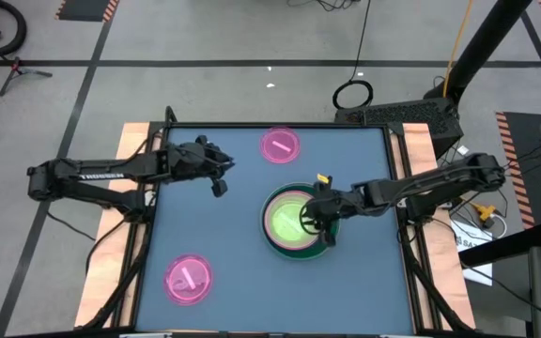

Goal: Stack plastic plates
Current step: Stack the top light pink plate on top of the light green plate

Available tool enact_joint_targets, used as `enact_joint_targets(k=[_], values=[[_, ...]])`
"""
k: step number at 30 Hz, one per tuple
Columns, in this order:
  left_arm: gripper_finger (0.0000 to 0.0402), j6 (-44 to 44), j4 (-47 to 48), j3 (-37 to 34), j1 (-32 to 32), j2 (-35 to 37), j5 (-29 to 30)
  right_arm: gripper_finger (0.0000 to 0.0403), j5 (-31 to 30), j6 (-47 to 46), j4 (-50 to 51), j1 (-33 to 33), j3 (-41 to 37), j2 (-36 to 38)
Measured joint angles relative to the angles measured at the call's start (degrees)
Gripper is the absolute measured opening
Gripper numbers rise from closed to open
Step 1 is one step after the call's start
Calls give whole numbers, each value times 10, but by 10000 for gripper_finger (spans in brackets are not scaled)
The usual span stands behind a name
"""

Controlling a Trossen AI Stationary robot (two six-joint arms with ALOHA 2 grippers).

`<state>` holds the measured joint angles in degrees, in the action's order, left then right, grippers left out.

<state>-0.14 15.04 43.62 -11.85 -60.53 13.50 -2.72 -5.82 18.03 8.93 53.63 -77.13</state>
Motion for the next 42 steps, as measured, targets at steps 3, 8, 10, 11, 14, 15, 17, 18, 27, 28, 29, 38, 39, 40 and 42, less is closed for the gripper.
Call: enact_joint_targets(k=[3,8,10,11,14,15,17,18,27,28,29,38,39,40,42], values=[[81,-4,-13,0,6,-33,0,88,-31,19,21,0,0,7],[81,1,-73,0,18,-95,0,88,-47,63,24,-2,0,19],[81,7,-93,0,20,-118,0,88,-47,86,25,-5,0,27],[81,11,-103,0,20,-129,-1,88,-47,96,25,-7,0,32],[81,12,-135,0,20,-160,-1,89,-47,116,31,-14,0,53],[81,12,-146,0,20,-170,-1,89,-47,122,32,-16,0,61],[81,14,-168,0,20,-188,-1,89,-47,135,26,-19,-7,79],[81,14,-178,0,20,-195,-1,89,-47,143,16,-21,-14,90],[81,50,-229,12,17,-235,-1,89,-45,187,-69,-56,-100,193],[81,55,-228,19,16,-238,-1,89,-46,187,-72,-59,-105,204],[81,62,-228,27,15,-241,-3,89,-46,187,-71,-62,-111,214],[81,206,-157,136,-14,-328,-80,89,-45,186,-71,-63,-139,281],[81,222,-138,151,-19,-344,-85,89,-45,186,-71,-63,-142,285],[81,235,-119,166,-25,-359,-91,89,-45,186,-70,-63,-144,288],[81,246,-87,197,-38,-387,-101,89,-45,186,-71,-63,-149,294]])
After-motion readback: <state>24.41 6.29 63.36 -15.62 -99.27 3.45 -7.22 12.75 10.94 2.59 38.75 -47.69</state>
